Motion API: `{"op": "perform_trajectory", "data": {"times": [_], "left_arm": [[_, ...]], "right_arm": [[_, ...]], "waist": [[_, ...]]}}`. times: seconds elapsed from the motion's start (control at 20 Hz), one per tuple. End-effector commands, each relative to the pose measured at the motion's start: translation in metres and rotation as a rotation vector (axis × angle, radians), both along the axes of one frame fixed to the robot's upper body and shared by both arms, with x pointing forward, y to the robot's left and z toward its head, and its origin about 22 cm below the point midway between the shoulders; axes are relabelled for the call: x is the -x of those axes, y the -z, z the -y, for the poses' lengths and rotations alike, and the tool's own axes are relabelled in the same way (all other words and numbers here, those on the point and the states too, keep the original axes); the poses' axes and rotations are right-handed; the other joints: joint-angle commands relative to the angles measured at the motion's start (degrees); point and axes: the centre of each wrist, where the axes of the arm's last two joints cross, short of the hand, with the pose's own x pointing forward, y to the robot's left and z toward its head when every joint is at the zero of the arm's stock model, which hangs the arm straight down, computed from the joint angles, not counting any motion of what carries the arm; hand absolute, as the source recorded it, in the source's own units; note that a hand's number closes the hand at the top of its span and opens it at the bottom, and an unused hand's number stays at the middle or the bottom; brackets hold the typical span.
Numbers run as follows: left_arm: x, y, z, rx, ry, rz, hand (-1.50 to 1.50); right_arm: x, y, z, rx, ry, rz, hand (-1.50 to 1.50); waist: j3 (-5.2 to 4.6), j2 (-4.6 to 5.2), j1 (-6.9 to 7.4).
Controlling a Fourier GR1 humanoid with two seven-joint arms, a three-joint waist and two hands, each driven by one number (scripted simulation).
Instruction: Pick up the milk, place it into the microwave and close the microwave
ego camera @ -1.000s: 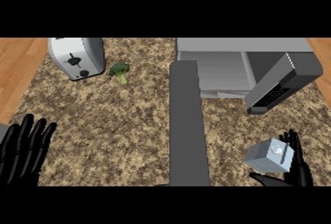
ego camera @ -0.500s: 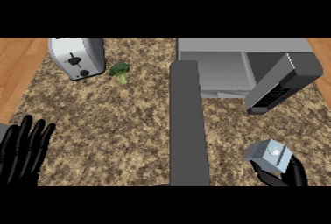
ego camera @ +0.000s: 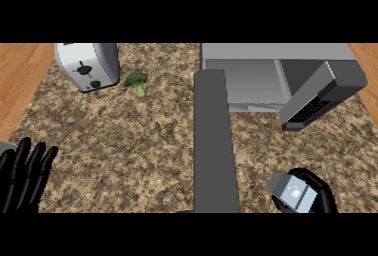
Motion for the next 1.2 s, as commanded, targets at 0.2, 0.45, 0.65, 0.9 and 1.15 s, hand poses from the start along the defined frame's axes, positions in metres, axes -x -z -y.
{"op": "perform_trajectory", "data": {"times": [0.2,0.45,0.65,0.9,1.15], "left_arm": [[-0.001,-0.001,-0.003,0.023,0.004,-0.015,-1.50],[0.002,0.009,-0.008,0.017,-0.026,-0.022,-1.50],[-0.002,0.004,-0.026,0.018,-0.028,-0.021,-1.50],[-0.004,0.007,-0.039,0.008,-0.026,-0.035,-1.50],[-0.006,0.020,-0.022,0.005,-0.001,-0.033,-1.50]], "right_arm": [[0.020,0.004,-0.025,-0.057,-0.098,0.119,1.50],[-0.037,-0.021,-0.070,-0.030,-0.046,0.140,1.50],[-0.051,-0.061,-0.087,-0.016,-0.053,0.174,1.50],[-0.091,-0.090,-0.109,0.068,-0.053,0.180,1.50],[-0.129,-0.113,-0.145,0.175,0.057,0.114,1.50]], "waist": [[0.24,0.14,-0.30],[0.26,0.19,0.07],[0.22,0.16,-0.17],[0.23,0.18,0.10],[0.25,0.24,0.64]]}}
